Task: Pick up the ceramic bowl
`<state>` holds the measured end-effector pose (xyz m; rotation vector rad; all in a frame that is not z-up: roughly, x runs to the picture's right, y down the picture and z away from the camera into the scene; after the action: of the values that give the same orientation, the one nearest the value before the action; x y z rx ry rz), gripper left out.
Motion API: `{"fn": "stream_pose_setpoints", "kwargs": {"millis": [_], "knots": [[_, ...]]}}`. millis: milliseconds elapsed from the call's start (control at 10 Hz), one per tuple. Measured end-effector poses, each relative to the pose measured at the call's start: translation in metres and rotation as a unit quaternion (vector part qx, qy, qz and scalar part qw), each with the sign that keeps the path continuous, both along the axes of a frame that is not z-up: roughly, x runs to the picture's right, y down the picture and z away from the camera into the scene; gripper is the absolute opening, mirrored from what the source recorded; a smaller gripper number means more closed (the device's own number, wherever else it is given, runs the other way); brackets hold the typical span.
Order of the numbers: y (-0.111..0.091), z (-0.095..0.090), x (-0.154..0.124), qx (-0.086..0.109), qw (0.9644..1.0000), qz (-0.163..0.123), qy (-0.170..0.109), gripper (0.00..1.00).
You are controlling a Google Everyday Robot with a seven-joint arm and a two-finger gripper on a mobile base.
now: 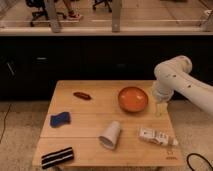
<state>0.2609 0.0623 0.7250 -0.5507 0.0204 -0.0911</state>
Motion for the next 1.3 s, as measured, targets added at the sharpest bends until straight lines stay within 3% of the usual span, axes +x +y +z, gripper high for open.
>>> {"fn": "stream_pose_setpoints", "kwargs": {"millis": [500, 700, 1300], "knots": [[-0.006, 0.021, -0.008, -0.008, 0.9996, -0.023, -0.013, 0.80], [0.000, 0.039, -0.010, -0.012, 0.9993, -0.030, -0.021, 0.80], [0.012, 0.073, -0.011, -0.027, 0.9980, -0.043, -0.037, 0.80]]}}
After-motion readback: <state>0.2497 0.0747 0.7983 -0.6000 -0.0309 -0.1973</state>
